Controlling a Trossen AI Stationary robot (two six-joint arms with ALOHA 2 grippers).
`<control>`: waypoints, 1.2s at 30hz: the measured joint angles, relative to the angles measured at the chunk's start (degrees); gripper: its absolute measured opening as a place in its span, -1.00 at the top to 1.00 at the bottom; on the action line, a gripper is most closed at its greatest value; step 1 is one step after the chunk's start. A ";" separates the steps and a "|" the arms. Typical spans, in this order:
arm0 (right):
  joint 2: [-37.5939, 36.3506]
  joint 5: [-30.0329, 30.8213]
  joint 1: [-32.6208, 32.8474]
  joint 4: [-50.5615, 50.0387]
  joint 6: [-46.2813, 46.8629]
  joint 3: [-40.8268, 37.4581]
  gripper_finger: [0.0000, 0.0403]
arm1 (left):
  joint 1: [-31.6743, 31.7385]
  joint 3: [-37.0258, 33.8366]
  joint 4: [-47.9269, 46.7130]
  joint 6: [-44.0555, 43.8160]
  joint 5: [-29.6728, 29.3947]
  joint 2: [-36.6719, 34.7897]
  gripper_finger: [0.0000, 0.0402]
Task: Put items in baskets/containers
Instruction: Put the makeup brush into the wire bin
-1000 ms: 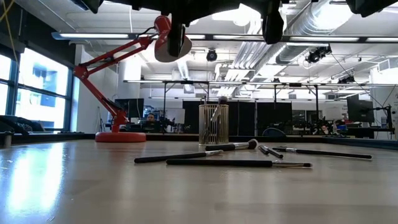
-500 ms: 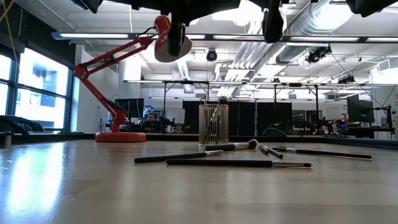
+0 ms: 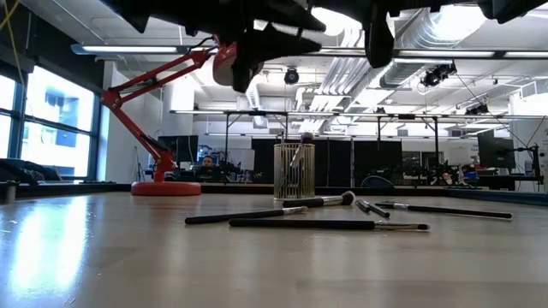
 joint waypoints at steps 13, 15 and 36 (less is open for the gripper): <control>-3.53 10.73 -0.88 -17.04 2.07 0.00 0.89 | 11.65 -0.04 -23.67 -0.94 16.47 -8.62 0.43; -4.66 10.18 -3.55 -19.98 1.25 0.00 0.92 | 12.99 -0.02 -25.91 0.61 16.40 -9.24 0.43; 0.80 -32.93 -42.15 -6.50 -23.47 0.00 0.96 | 25.71 0.00 -30.09 -1.35 12.92 -8.99 0.43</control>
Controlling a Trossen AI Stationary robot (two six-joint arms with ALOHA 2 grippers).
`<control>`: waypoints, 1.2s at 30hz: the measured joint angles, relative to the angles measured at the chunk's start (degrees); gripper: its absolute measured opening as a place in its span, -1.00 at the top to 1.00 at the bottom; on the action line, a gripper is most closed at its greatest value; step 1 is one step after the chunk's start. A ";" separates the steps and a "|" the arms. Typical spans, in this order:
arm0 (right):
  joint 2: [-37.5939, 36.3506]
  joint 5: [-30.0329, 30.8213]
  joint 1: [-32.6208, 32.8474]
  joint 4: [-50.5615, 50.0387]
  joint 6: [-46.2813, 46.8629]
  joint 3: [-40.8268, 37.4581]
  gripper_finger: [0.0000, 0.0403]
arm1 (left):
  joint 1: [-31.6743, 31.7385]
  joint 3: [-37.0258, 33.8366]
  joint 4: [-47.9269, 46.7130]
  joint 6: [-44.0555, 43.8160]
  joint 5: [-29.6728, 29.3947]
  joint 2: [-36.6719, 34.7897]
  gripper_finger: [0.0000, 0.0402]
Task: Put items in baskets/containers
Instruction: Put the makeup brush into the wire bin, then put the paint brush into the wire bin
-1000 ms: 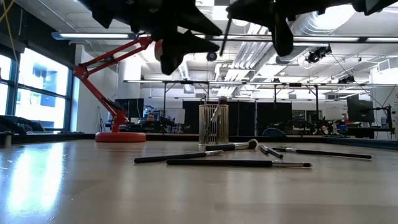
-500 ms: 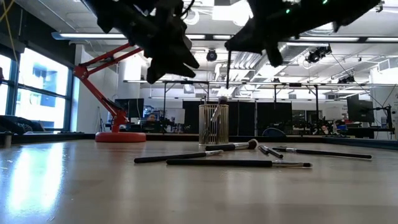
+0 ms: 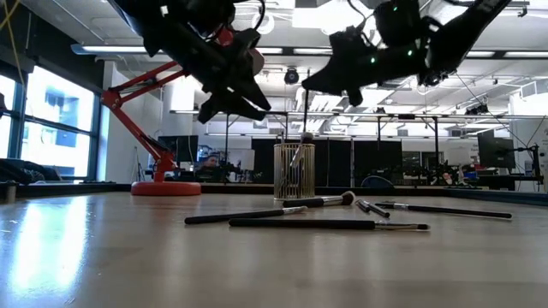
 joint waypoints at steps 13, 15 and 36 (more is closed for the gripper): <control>12.21 -2.19 -1.31 3.09 -5.02 0.00 0.81 | -0.19 0.00 -0.01 0.04 -2.91 0.00 0.43; 12.32 -2.06 -1.31 2.57 -4.63 0.00 0.73 | -0.19 0.00 -0.09 0.07 -3.37 0.00 0.43; -6.74 0.82 -1.31 -20.31 -7.82 0.02 0.36 | -0.17 0.00 -0.02 4.98 -11.26 0.02 0.43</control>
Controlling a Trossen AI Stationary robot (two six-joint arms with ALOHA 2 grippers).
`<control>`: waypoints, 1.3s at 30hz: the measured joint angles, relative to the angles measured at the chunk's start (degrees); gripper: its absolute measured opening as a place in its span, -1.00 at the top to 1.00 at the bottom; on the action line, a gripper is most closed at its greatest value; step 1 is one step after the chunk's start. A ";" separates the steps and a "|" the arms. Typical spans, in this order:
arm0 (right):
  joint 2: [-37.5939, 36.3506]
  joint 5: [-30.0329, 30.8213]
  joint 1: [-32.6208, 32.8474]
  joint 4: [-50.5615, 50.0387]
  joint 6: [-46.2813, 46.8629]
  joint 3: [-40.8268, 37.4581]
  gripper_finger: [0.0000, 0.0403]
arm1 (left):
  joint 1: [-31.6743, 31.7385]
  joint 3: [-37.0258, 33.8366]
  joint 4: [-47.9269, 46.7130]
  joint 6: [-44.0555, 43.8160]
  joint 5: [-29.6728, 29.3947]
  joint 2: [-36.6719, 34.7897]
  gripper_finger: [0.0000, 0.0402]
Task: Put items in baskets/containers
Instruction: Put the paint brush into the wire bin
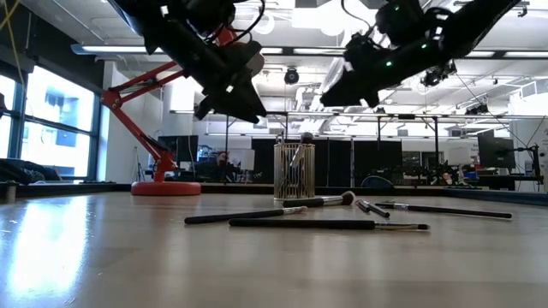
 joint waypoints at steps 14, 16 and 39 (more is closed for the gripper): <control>-4.50 7.86 13.92 -20.33 3.72 -0.04 0.92 | -3.58 0.00 0.46 4.82 2.23 0.02 0.43; -3.97 8.61 16.42 -21.11 5.44 -0.04 0.96 | -4.45 -0.03 -0.81 3.17 3.21 -0.58 0.43; 19.36 15.70 39.23 -32.93 5.72 16.12 0.98 | -33.80 -4.38 -11.93 -27.73 -9.56 -0.83 0.43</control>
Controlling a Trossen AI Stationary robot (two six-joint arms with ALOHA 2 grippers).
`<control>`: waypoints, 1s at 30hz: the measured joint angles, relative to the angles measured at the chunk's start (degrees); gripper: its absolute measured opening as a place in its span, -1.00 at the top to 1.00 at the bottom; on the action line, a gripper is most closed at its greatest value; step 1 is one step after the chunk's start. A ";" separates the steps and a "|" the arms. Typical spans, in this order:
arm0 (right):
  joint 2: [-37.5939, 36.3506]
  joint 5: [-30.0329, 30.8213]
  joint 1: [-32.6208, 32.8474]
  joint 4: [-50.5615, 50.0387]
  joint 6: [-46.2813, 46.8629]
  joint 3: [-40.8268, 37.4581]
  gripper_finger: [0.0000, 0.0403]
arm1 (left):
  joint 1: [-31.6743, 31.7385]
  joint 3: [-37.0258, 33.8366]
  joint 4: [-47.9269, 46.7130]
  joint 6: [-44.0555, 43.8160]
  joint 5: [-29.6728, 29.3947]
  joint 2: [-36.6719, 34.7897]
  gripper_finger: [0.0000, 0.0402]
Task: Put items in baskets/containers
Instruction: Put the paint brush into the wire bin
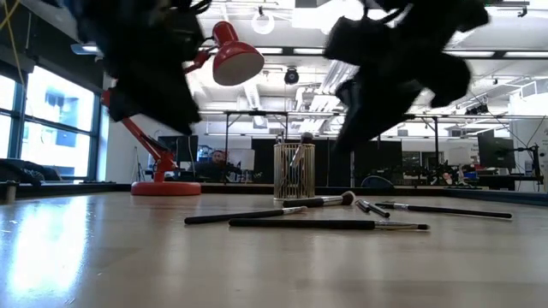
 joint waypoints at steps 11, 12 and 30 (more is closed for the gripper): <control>12.53 2.25 -0.64 -10.62 -12.27 11.97 0.74 | -8.06 -2.33 0.37 -11.16 -4.62 0.02 0.43; 12.82 2.23 -0.74 -10.72 -12.44 11.90 0.69 | -8.33 -2.33 0.37 -11.55 -4.92 0.02 0.43; 14.90 -2.75 -3.00 -5.69 -19.03 11.92 0.48 | -8.62 -2.33 1.88 -11.50 -5.65 0.02 0.43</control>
